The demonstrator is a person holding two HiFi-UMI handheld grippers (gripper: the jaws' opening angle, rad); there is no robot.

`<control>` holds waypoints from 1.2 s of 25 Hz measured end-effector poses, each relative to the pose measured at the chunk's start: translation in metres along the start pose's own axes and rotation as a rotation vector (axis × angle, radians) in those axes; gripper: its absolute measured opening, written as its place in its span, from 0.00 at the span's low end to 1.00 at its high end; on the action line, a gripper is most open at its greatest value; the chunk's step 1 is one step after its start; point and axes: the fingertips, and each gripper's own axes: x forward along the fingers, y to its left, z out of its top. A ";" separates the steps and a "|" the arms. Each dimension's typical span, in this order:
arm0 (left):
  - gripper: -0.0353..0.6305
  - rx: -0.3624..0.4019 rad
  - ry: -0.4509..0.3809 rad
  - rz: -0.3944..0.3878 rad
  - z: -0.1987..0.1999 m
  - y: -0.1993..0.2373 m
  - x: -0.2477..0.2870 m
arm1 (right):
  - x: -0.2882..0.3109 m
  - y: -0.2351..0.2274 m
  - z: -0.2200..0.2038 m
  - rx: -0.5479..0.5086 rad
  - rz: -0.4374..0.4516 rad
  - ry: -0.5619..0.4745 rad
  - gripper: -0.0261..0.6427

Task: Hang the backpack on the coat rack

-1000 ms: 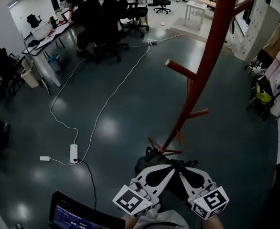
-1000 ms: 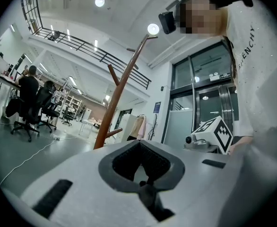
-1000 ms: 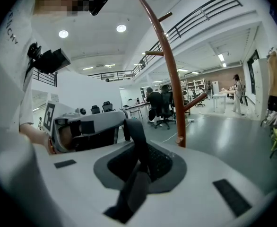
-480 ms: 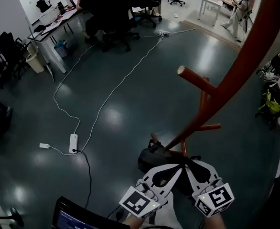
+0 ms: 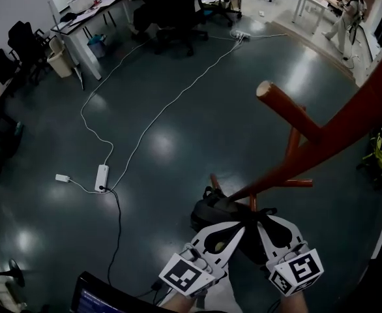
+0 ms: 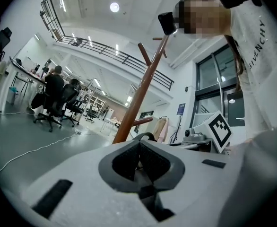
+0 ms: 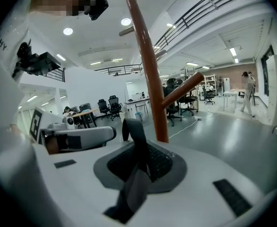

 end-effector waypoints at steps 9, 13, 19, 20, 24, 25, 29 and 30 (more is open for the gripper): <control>0.07 -0.009 0.004 0.025 -0.008 0.014 0.009 | 0.013 -0.021 -0.016 0.012 0.010 0.049 0.11; 0.07 -0.023 0.005 0.030 -0.014 0.020 0.007 | 0.023 -0.021 -0.037 -0.009 0.004 0.097 0.11; 0.07 -0.029 0.011 0.043 -0.018 0.020 0.004 | 0.027 -0.026 -0.052 -0.020 -0.004 0.133 0.11; 0.07 -0.031 0.012 0.046 -0.019 0.020 0.003 | 0.028 -0.027 -0.052 -0.025 -0.006 0.133 0.11; 0.07 -0.035 0.015 0.050 -0.021 0.021 -0.002 | 0.031 -0.027 -0.055 -0.073 -0.018 0.149 0.11; 0.07 -0.035 0.014 0.049 -0.022 0.020 -0.003 | 0.032 -0.027 -0.056 -0.083 -0.022 0.154 0.11; 0.07 0.009 -0.016 0.053 -0.019 0.022 -0.005 | 0.035 -0.026 -0.064 -0.042 -0.014 0.161 0.11; 0.07 0.020 -0.021 0.053 -0.018 0.022 -0.005 | 0.036 -0.027 -0.065 -0.029 -0.016 0.161 0.12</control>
